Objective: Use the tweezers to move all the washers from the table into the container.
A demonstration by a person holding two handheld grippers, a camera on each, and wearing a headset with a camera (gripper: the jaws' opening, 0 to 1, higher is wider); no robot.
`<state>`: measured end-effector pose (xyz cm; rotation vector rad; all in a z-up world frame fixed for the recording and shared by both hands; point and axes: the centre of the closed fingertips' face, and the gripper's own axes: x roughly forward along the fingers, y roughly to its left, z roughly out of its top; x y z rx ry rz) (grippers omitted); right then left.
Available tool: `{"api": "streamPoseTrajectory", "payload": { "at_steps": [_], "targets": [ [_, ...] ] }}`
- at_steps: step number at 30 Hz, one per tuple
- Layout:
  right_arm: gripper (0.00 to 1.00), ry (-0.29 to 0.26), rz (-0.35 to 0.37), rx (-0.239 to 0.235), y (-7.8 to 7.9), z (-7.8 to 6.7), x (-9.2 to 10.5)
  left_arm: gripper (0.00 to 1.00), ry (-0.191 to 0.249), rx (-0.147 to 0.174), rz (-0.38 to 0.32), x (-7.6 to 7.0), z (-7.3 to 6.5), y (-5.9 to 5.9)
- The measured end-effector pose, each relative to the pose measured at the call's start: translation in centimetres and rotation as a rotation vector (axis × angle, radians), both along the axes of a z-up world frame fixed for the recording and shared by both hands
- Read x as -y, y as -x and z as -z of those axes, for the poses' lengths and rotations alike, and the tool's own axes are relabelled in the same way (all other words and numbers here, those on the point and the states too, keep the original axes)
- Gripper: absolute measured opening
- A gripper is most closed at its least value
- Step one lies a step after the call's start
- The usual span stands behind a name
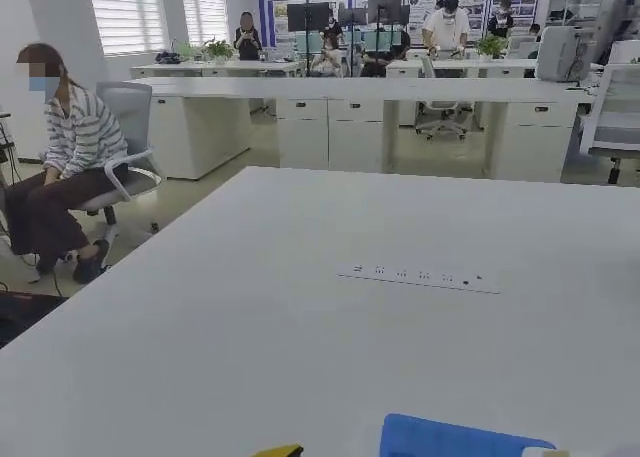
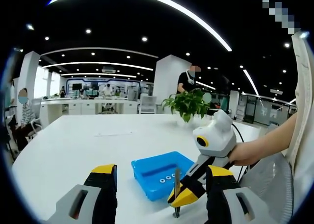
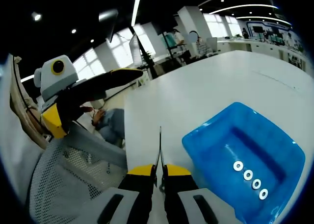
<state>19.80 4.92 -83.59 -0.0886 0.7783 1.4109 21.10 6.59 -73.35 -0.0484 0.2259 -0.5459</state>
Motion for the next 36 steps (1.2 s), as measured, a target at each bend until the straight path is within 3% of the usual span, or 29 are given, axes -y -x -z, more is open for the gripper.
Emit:
{"api": "streamPoseTrajectory", "payload": {
  "at_steps": [16,19,27,32,36],
  "targets": [
    [0.04,0.011,-0.053,0.070,1.4,0.1,-0.1,0.74,0.003,0.002,-0.007,-0.1,-0.1,0.0],
    [0.04,0.016,-0.059,0.100,1.4,-0.1,-0.1,0.74,0.004,0.003,-0.011,-0.2,-0.2,0.0],
    [0.04,0.013,-0.052,0.123,1.0,-0.3,0.0,0.74,0.006,0.005,-0.013,-0.3,-0.2,-0.1],
    [0.04,0.009,-0.052,0.090,1.2,0.0,0.0,0.74,0.006,0.004,-0.012,-0.3,-0.2,-0.1],
    [0.04,0.019,-0.064,0.129,1.4,-0.1,0.1,0.74,0.004,0.004,-0.013,-0.3,-0.1,-0.1]
  ]
}}
